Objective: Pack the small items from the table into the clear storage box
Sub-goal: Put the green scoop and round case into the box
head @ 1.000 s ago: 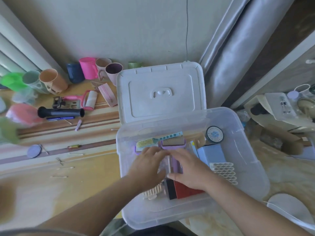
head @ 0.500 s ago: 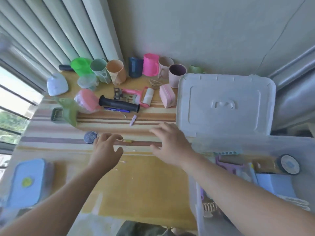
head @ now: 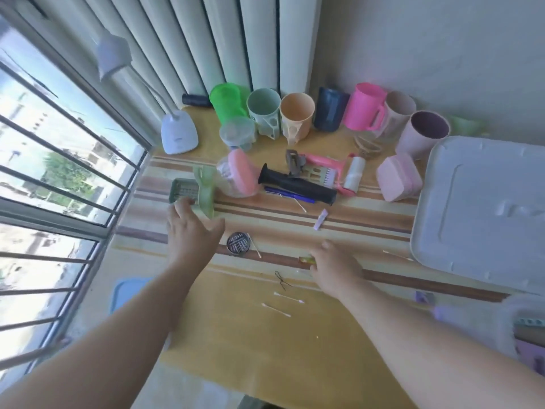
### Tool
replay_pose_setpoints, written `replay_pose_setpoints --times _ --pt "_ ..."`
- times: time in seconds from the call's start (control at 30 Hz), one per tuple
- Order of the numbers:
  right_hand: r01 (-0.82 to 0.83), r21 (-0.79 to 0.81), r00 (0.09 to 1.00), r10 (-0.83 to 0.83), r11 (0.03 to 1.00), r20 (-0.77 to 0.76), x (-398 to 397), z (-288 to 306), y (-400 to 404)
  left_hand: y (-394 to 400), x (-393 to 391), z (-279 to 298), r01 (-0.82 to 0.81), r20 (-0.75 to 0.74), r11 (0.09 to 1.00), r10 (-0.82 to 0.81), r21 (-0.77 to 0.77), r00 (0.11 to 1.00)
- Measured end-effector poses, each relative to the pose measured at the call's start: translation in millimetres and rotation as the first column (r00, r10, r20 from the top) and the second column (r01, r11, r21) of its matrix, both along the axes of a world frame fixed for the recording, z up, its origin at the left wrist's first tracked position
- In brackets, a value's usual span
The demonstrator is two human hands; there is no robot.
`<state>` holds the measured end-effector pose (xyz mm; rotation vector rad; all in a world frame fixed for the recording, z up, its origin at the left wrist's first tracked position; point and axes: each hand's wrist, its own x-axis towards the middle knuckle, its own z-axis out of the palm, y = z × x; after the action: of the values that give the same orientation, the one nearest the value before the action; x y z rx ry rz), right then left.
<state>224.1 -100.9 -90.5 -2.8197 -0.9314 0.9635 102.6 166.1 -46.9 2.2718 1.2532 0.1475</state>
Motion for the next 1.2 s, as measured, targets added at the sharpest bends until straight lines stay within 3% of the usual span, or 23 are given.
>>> replay_pose_setpoints --times 0.17,0.3,0.43,0.6,0.77,0.87,0.93,1.07,1.13,1.2 --pt "-0.014 -0.069 0.998 0.018 0.997 0.056 -2 -5 9 37 37 5 0.019 -0.022 0.995 -0.021 -0.101 1.000" --pt "-0.003 -0.058 0.998 0.007 0.998 0.064 -3 -6 10 40 56 16 0.035 -0.117 0.997 -0.043 -0.071 0.992" --pt "0.095 0.037 0.996 -0.094 0.995 -0.005 -2 5 0 18 38 33 0.015 -0.008 0.996 -0.015 -0.090 1.000" --pt "0.246 0.270 0.964 -0.206 0.931 -0.169 -1 50 -25 -71 -9 54 0.297 0.126 0.946 -0.281 -0.131 0.951" --pt "0.218 0.447 0.975 -0.175 0.868 -0.136 2 120 -91 -163 -6 72 0.620 0.245 0.783 -0.612 0.054 0.752" --pt "0.183 0.487 0.980 -0.197 0.854 -0.023 11 157 -160 -212 17 94 0.712 0.322 0.642 -0.764 0.285 0.560" --pt "0.210 0.477 0.967 -0.252 0.853 0.024 14 174 -221 -250 30 107 0.766 0.347 0.545 -0.830 0.341 0.436" --pt "0.310 0.369 0.936 -0.349 0.876 0.044 3 175 -352 -343 45 123 0.830 0.337 0.408 -0.897 0.382 0.286" --pt "0.333 0.189 0.942 -0.335 0.924 -0.021 -14 159 -403 -396 47 129 0.863 0.340 0.350 -0.913 0.365 0.227" --pt "0.250 0.019 0.961 -0.245 0.968 -0.125 -37 137 -429 -440 48 129 0.911 0.297 0.262 -0.940 0.319 0.167"
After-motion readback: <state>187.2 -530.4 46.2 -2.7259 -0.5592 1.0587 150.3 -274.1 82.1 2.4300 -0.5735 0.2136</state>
